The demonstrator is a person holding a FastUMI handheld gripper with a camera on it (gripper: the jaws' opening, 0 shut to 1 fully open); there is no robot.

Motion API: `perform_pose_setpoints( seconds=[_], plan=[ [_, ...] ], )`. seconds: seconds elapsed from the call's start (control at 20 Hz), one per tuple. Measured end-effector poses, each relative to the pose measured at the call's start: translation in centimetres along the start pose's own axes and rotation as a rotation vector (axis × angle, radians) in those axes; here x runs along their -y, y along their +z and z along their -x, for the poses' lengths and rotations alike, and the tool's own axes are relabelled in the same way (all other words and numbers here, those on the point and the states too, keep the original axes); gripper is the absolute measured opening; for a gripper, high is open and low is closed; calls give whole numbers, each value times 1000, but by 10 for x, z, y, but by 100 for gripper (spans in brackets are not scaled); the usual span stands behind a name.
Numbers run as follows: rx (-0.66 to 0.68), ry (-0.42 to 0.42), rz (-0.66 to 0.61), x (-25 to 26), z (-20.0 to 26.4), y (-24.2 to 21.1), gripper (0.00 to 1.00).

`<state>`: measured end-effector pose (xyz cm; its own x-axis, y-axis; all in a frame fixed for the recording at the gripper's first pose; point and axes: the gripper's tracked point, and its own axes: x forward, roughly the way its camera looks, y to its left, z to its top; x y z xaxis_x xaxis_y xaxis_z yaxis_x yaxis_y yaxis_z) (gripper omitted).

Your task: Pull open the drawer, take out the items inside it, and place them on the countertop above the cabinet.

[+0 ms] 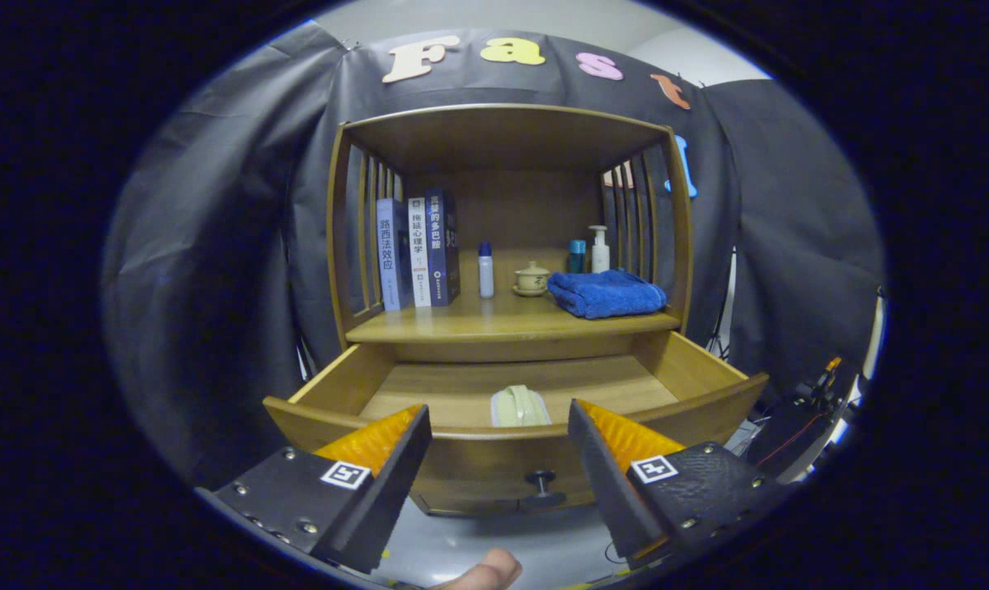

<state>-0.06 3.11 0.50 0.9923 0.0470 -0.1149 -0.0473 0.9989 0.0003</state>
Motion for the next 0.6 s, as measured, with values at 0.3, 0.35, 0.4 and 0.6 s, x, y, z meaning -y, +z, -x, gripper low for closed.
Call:
perform_pose_setpoints(
  seconds=[0.3, 0.35, 0.4, 0.6],
  plan=[
    [-114, -43, 35, -21, -50, 26, 100],
    [-145, -50, 38, -24, -63, 25, 100],
    [-189, -63, 51, -24, -77, 18, 100],
    [-433, -152, 116, -8, -115, -21, 97]
  ],
)
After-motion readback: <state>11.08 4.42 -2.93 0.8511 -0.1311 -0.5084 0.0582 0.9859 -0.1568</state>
